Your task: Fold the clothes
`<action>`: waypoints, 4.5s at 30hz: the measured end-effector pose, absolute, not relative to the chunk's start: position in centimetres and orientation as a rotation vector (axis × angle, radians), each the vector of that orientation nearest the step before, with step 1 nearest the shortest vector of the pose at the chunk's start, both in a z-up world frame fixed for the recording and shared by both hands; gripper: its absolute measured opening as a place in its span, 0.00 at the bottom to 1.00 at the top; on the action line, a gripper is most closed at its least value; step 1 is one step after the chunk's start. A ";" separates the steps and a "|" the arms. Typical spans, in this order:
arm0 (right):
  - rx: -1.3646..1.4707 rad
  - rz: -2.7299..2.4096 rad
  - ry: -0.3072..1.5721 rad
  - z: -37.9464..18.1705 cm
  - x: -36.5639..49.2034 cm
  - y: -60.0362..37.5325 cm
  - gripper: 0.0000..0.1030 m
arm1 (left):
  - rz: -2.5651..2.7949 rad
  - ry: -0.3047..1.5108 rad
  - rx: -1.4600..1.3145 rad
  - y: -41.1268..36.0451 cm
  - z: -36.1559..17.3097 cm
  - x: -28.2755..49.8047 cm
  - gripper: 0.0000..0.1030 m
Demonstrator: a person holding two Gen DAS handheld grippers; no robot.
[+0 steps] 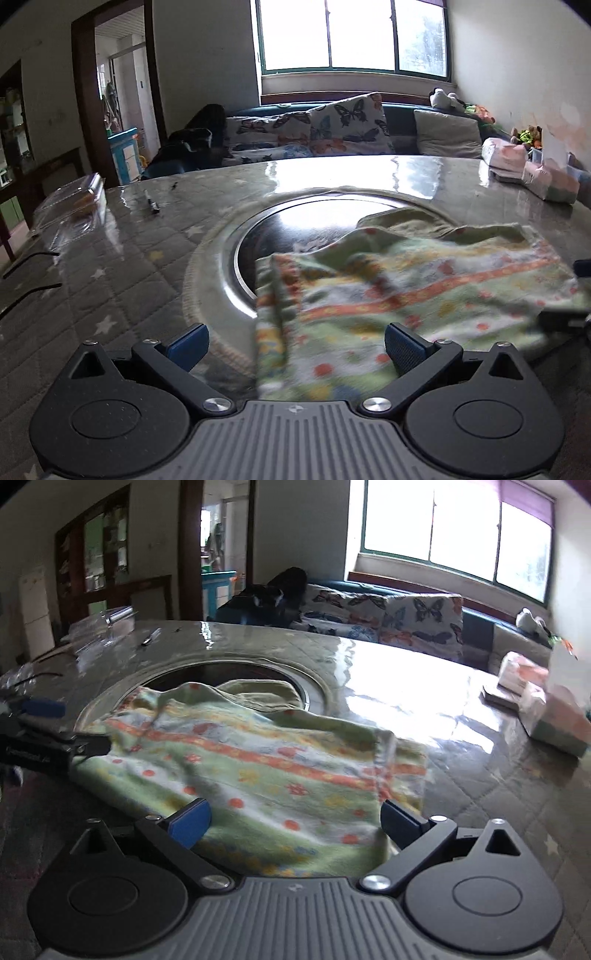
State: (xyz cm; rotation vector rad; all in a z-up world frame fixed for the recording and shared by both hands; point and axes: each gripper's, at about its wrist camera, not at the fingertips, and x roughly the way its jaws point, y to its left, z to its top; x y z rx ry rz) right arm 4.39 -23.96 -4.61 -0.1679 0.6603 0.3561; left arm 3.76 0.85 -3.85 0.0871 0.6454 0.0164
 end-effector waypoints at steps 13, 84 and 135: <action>-0.131 0.239 0.655 -4.4 4.3 -26.5 0.98 | 0.039 0.654 0.049 2.8 -3.9 3.0 1.00; -0.158 0.826 0.578 -0.2 2.3 -15.3 0.26 | -0.164 0.852 -0.850 10.0 -5.0 7.5 0.19; 0.077 0.088 0.470 3.6 6.1 -38.4 0.08 | -0.430 0.732 -0.375 -6.3 3.9 13.3 0.09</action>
